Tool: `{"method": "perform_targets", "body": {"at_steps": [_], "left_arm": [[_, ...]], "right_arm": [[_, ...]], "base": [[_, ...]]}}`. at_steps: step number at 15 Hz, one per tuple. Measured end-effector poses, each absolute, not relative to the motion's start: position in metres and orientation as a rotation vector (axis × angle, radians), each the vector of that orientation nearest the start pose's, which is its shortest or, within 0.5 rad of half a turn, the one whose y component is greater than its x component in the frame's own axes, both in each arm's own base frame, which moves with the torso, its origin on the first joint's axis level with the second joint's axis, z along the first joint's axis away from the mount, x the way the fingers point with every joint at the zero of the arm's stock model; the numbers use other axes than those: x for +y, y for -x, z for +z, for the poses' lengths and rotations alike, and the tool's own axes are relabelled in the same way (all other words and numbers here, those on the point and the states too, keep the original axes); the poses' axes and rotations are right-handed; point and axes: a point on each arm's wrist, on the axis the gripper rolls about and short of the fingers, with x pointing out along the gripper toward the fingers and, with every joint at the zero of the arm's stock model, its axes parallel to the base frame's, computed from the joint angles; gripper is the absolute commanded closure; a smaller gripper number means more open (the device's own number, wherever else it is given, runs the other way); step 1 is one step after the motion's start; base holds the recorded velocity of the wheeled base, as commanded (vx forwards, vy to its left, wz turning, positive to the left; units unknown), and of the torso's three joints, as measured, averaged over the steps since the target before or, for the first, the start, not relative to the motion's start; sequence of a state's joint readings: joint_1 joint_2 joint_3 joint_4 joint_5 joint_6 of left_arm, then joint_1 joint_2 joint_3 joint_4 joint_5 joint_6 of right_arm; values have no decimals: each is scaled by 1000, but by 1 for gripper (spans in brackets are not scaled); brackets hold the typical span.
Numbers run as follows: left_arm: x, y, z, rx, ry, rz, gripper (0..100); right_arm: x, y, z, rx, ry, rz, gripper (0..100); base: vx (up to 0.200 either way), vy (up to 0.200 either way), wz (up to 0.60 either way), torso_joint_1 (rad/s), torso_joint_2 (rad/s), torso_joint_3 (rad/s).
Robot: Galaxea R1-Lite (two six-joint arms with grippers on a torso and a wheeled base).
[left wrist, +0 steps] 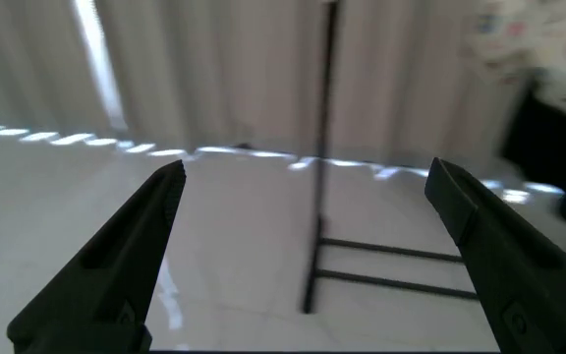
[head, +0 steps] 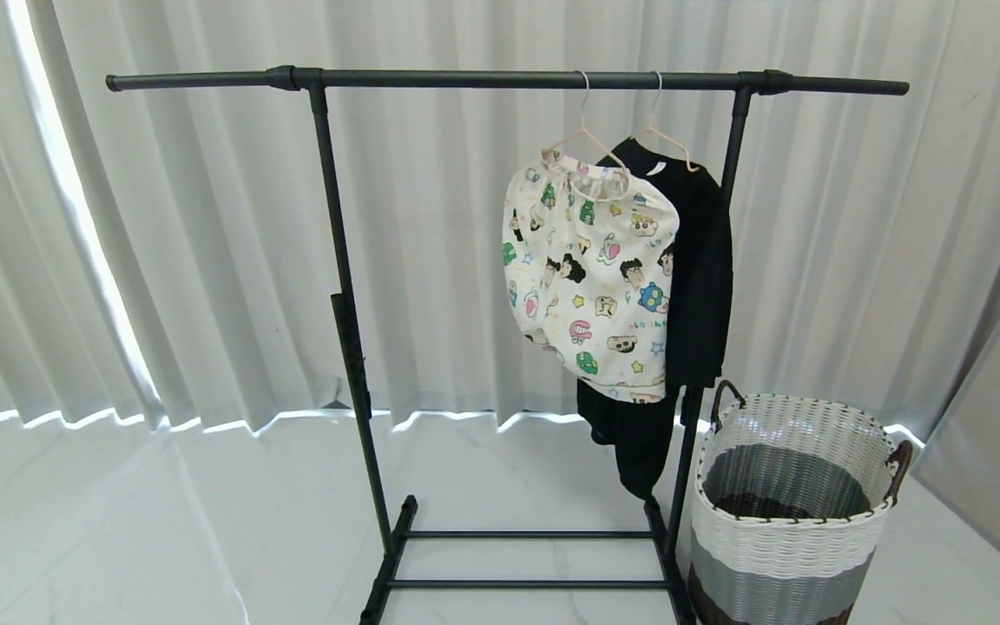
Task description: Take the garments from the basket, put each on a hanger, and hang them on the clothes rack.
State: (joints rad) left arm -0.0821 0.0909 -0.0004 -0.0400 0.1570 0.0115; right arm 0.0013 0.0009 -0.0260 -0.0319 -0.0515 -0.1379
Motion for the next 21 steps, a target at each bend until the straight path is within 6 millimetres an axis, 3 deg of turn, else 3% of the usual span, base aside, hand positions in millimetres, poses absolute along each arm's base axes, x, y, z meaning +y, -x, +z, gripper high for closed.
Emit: {"method": "perform_targets", "body": {"at_steps": [1,3,7,11,15,21], "left_arm": [[3,15,81,55,41,-6,0],[3,15,81,57,70,9,0],[10,17,82,45,15,329,0],[7,16,81,47,61,170,0],[2,16,79,74,-30,-60,0],[2,15,77,95,-17,-123,0]], "right_arm": [[0,24,83,-52,117,16,0],[2,23,81,-46,123,83,0],[1,23,77,-18,119,36,0],[1,23,76,-6,118,37,0],[1,23,76,-4,105,36,0],[1,23,76,-4,104,36,0]], "base": [[0,0,0,0,0,0],[0,0,0,0,0,0],[0,0,0,0,0,0],[0,0,0,0,0,0],[0,0,0,0,0,0],[0,0,0,0,0,0]]}}
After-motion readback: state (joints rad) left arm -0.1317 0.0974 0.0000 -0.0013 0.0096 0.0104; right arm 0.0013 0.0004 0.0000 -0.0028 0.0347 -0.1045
